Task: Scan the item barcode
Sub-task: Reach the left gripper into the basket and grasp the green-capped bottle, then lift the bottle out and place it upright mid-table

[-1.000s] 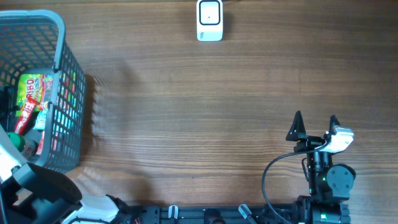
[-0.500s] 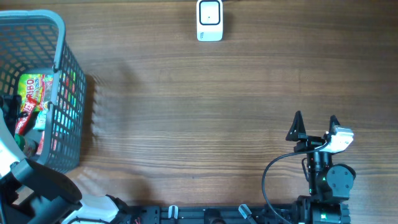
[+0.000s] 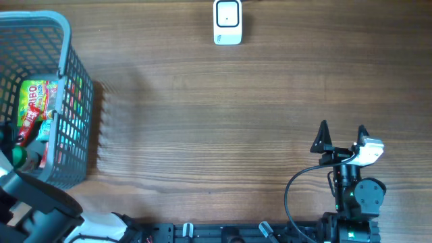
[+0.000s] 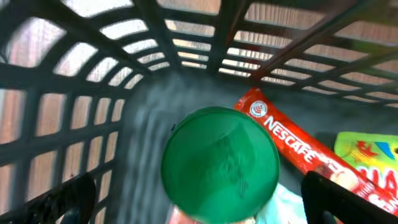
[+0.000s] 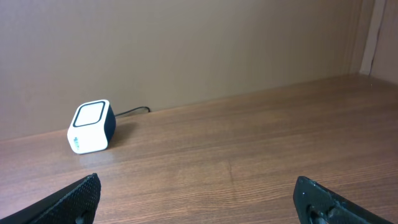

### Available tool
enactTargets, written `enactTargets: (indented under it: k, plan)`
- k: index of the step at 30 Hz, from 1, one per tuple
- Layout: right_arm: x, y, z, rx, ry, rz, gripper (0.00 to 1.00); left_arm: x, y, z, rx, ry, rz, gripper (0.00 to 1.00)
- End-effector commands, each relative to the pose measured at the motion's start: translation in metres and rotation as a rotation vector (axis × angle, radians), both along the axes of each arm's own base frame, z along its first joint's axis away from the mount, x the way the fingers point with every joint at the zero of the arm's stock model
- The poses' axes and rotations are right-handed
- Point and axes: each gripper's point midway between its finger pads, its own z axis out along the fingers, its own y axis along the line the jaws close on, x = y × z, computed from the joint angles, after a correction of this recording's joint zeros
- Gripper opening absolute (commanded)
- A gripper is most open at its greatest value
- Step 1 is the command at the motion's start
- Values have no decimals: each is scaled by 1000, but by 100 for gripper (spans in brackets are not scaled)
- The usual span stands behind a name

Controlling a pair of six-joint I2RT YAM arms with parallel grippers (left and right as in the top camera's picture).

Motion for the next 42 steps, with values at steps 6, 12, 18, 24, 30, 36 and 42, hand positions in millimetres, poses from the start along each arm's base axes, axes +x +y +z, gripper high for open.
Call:
enactTargets:
  k: [6, 12, 18, 24, 30, 36, 42]
  plan:
    - [0, 1, 1, -12, -4, 10, 100, 7, 13, -48, -34, 44, 9, 100]
    - [0, 1, 1, -12, -4, 10, 100, 9, 14, -77, -77, 80, 9, 96]
    - [0, 1, 1, -12, -4, 9, 100, 13, 8, -77, -110, 54, 1, 60]
    - [0, 1, 1, -12, -4, 9, 100, 30, -3, 24, -18, -160, -38, 57]
    - [0, 1, 1, -12, -4, 9, 100, 65, -97, 210, 163, -748, -292, 59]
    - [0, 1, 1, -12, -4, 10, 100, 93, -312, 318, 46, -1184, -904, 62]
    - [0, 1, 1, -12, -4, 10, 100, 157, -476, 143, -102, -576, -1250, 62]
